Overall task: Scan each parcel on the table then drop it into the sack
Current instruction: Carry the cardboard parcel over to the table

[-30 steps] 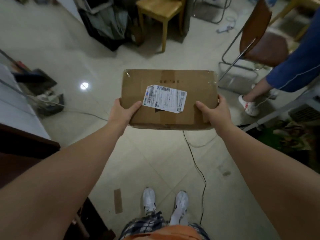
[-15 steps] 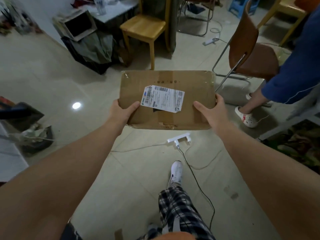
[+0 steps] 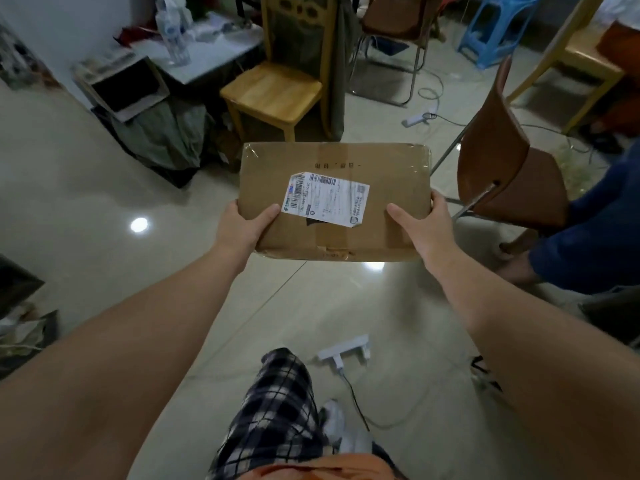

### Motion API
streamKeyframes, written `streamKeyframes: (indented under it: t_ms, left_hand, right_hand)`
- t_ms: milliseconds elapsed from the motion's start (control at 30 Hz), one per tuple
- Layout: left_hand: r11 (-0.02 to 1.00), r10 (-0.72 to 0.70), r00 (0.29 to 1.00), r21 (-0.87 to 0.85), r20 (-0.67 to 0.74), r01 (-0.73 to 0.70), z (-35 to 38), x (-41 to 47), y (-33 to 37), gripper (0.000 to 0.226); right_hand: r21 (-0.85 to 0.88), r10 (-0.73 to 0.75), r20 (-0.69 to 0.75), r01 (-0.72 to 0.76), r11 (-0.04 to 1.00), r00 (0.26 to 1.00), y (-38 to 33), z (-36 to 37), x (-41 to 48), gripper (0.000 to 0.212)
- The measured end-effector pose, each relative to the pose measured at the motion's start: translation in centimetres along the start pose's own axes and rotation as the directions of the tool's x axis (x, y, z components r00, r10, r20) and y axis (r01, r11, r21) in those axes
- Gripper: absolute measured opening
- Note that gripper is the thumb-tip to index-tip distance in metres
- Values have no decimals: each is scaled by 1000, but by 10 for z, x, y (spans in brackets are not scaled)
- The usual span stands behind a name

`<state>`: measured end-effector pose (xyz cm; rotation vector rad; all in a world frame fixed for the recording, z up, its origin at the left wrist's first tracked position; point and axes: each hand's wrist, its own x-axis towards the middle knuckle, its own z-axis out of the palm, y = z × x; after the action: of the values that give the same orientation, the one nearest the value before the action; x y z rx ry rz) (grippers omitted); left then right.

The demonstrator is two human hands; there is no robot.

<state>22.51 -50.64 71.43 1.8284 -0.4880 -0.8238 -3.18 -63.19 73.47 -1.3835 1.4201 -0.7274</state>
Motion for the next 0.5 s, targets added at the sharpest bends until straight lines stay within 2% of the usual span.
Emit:
streamKeyframes:
  t_ms: [233,500]
  left_hand:
    - [999,31,999,24,23,-31,55,155,57,79]
    - [987,56,995,147,77,-67,100,334,150,75]
  right_hand:
    - [-19,20,-47,-21,1000,999,-37,34,150,85]
    - [-18,85,-98,-87,996,992,-103,76,327,89]
